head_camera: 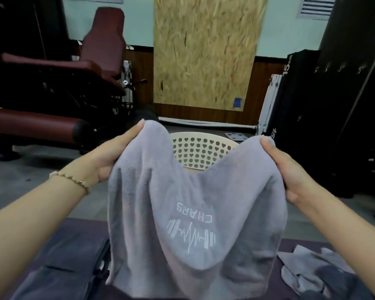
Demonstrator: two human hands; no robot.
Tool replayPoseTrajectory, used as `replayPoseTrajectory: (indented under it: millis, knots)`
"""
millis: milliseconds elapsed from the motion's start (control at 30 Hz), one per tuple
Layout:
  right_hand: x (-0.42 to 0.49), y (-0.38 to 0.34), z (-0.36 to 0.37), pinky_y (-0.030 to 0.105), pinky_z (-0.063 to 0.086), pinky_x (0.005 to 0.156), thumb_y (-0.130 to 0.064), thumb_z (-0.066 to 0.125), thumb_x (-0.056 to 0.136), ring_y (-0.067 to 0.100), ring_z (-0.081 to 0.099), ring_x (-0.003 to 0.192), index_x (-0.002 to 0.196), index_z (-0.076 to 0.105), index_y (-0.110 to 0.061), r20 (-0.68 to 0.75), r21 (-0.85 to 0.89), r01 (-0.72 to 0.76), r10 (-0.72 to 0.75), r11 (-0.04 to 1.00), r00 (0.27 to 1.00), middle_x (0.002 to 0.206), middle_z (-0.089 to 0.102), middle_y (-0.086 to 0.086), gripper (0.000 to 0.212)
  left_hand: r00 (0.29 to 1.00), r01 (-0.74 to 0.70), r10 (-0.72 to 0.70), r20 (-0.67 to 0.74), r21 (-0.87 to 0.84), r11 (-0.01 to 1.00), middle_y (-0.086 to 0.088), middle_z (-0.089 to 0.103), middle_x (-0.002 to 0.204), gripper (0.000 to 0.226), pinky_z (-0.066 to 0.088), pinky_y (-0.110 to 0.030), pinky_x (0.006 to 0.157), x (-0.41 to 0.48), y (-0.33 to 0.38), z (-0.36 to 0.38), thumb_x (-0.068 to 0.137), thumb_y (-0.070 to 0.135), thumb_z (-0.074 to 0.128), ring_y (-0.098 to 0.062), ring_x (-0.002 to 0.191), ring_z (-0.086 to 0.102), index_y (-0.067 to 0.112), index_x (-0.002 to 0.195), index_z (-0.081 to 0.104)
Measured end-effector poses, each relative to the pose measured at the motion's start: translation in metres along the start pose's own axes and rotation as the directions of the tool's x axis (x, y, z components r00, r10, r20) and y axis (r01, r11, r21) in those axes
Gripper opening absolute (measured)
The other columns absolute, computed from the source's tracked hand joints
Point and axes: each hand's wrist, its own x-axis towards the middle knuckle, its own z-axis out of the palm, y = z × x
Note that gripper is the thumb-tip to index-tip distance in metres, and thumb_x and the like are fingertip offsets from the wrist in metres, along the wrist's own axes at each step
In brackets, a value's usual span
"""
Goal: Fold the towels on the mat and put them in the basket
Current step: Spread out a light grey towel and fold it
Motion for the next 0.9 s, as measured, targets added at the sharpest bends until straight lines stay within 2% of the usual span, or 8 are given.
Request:
replayPoseTrajectory:
  millis: [133,300,400,567,700,767,833,900]
  knots:
    - [0.006,0.062,-0.011,0.026,0.052,0.068,-0.046,0.062,0.082,0.014,0.071,0.084,0.102,0.069,-0.014,-0.057,-0.119,-0.212,0.206,0.97,0.977,0.096,0.074,0.004,0.038,0.981,0.195,-0.193,-0.038,0.068,0.978,-0.003,0.072,0.105,0.046,0.053,-0.026,0.075,0.015,-0.074,-0.013,0.072,0.051,0.063,-0.013,0.089,0.07,0.016,0.101,0.07]
    - [0.0,0.198,-0.041,0.017,0.042,0.052,-0.042,0.062,0.088,0.009,0.059,0.054,0.078,0.065,-0.006,-0.269,-0.267,-0.453,0.386,0.85,0.882,0.069,0.067,0.001,0.037,0.849,0.454,-0.372,-0.376,0.159,0.877,-0.009,0.065,0.118,0.053,0.049,-0.038,0.096,0.021,-0.237,-0.051,0.083,0.05,0.063,-0.024,0.105,0.063,0.008,0.114,0.066]
    - [0.001,0.258,-0.06,0.027,0.04,0.063,-0.041,0.062,0.088,0.015,0.054,0.072,0.086,0.067,0.005,-0.314,-0.342,-0.473,0.375,0.812,0.872,0.079,0.063,0.006,0.047,0.825,0.468,-0.388,-0.411,0.11,0.877,-0.003,0.062,0.127,0.066,0.045,-0.042,0.102,0.023,-0.297,-0.06,0.072,0.06,0.068,-0.022,0.111,0.059,0.015,0.12,0.065]
    - [0.038,0.299,-0.084,0.014,0.048,0.053,-0.028,0.058,0.094,0.012,0.058,0.071,0.093,0.067,-0.006,-0.422,-0.227,-0.478,0.356,0.849,0.834,0.084,0.066,0.002,0.024,0.83,0.375,-0.253,-0.498,0.161,0.913,-0.004,0.061,0.116,0.044,0.044,-0.029,0.095,0.065,-0.314,-0.053,0.092,0.036,0.058,-0.018,0.105,0.057,0.001,0.119,0.063]
    - [0.078,0.325,-0.108,0.034,0.05,0.079,-0.026,0.055,0.096,0.023,0.058,0.092,0.111,0.063,-0.003,-0.543,-0.161,-0.516,0.361,0.841,0.758,0.103,0.062,0.009,0.029,0.804,0.326,-0.18,-0.567,0.167,0.931,-0.004,0.06,0.114,0.039,0.042,-0.024,0.089,0.104,-0.32,-0.055,0.094,0.031,0.057,-0.016,0.1,0.055,0.002,0.119,0.061]
    - [0.087,0.337,-0.112,0.034,0.048,0.082,-0.021,0.053,0.096,0.021,0.055,0.094,0.114,0.062,-0.005,-0.567,-0.178,-0.519,0.344,0.836,0.748,0.104,0.059,0.009,0.026,0.794,0.36,-0.196,-0.576,0.185,0.915,0.0,0.056,0.123,0.042,0.043,-0.026,0.092,0.112,-0.329,-0.057,0.095,0.033,0.055,-0.017,0.108,0.055,0.004,0.124,0.057]
    - [0.084,0.348,-0.114,0.03,0.046,0.085,-0.017,0.054,0.095,0.019,0.052,0.101,0.124,0.055,-0.009,-0.56,-0.238,-0.519,0.321,0.821,0.764,0.116,0.056,0.009,0.029,0.796,0.457,-0.277,-0.538,0.234,0.858,-0.006,0.045,0.143,0.058,0.041,-0.033,0.098,0.108,-0.347,-0.061,0.095,0.039,0.052,-0.023,0.125,0.048,0.006,0.141,0.041]
    - [0.064,0.361,-0.114,0.033,0.038,0.104,-0.017,0.06,0.092,0.022,0.045,0.126,0.142,0.036,-0.008,-0.523,-0.393,-0.547,0.31,0.739,0.794,0.142,0.043,0.009,0.057,0.787,0.556,-0.375,-0.49,0.299,0.776,-0.01,0.03,0.152,0.071,0.034,-0.037,0.105,0.089,-0.37,-0.062,0.095,0.041,0.05,-0.027,0.135,0.037,0.005,0.149,0.021]
